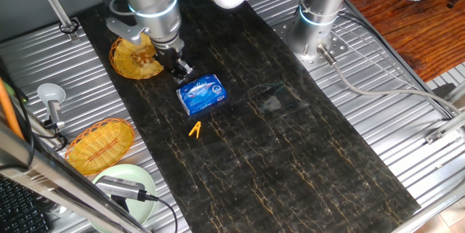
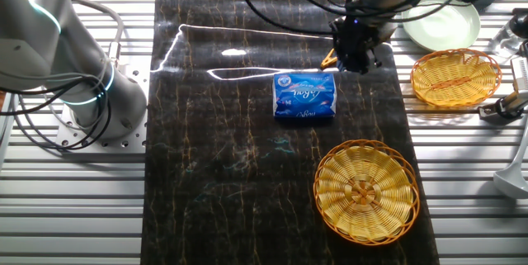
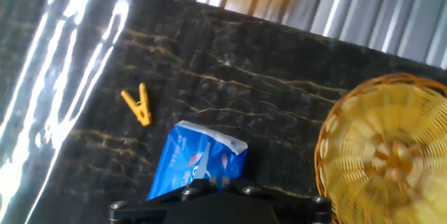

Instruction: Use a clamp

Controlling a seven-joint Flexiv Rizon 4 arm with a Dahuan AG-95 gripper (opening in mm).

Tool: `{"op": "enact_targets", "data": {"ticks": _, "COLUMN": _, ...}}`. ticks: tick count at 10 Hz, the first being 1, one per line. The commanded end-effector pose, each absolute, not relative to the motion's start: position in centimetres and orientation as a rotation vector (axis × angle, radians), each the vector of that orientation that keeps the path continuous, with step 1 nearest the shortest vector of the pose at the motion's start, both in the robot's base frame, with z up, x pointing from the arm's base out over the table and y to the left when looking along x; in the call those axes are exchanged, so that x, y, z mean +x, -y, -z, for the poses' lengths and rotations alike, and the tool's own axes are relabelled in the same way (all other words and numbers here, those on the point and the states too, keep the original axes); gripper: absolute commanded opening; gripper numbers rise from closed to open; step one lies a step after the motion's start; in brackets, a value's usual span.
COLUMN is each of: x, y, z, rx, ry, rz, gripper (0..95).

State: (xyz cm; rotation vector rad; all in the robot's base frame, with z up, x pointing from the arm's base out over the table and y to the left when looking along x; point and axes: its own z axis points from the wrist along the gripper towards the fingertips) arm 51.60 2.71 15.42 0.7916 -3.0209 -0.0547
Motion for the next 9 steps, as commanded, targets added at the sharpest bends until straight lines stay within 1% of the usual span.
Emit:
{"op": "enact_targets", "data": {"ticks": 1, "x": 51.71, "y": -2.74, "z": -15.35, "rx": 0.87, "ry": 2.957, "rz": -0.075, "gripper": 0.0}}
{"op": "enact_targets", "data": {"ticks": 5, "x": 51.71, "y": -2.74, "z": -15.35, "rx": 0.895, "ry": 2.855, "rz": -0.124, "gripper": 0.0}}
{"op": "enact_targets", "data": {"ticks": 9, "x": 51.71, "y": -2.74, "z": -15.35, "rx": 0.986, "ry": 2.851, "rz": -0.098, "gripper": 0.0}}
